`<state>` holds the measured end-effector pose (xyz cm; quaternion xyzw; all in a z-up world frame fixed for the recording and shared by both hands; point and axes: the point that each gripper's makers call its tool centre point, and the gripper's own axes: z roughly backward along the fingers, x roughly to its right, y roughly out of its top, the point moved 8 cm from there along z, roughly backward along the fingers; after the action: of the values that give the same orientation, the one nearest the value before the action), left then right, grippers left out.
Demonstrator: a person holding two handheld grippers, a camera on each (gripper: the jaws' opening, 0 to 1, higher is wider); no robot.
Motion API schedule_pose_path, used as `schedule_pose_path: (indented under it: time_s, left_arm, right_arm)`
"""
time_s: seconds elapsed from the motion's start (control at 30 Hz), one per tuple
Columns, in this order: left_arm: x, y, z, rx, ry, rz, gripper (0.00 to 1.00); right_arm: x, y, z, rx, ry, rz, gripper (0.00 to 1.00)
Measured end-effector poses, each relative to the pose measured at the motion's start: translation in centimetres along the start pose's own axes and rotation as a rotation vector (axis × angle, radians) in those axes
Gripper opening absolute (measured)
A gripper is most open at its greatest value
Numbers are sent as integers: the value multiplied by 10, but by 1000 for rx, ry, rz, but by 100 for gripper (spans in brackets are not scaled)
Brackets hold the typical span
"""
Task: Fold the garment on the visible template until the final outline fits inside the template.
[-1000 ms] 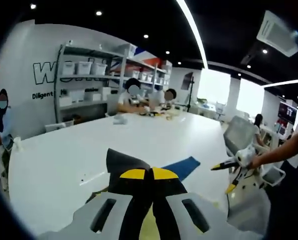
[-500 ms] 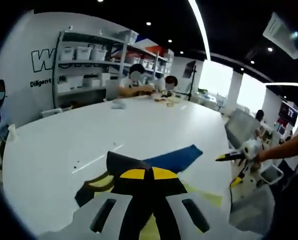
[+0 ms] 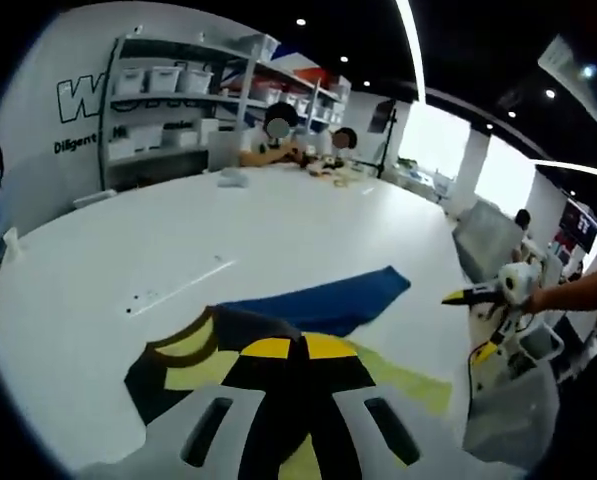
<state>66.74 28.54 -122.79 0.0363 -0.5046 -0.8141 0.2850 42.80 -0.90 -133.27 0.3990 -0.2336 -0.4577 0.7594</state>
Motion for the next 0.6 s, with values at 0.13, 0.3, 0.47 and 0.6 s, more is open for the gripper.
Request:
schedule_pose_path:
  time_s: [0.13, 0.3, 0.47, 0.6]
  left_arm:
    - [4, 3, -6, 13, 3, 6, 2]
    - [0, 25, 3, 108, 64, 10, 2]
    - [-15, 42, 30, 157, 106, 2, 2]
    - [-28, 43, 46, 165, 134, 9, 2]
  right_arm:
    - [1, 0, 0, 2, -4, -5, 93]
    - [2, 0, 1, 6, -8, -8, 93]
    - [4, 3, 1, 9, -9, -5, 93]
    - [6, 5, 0, 15, -11, -6, 93]
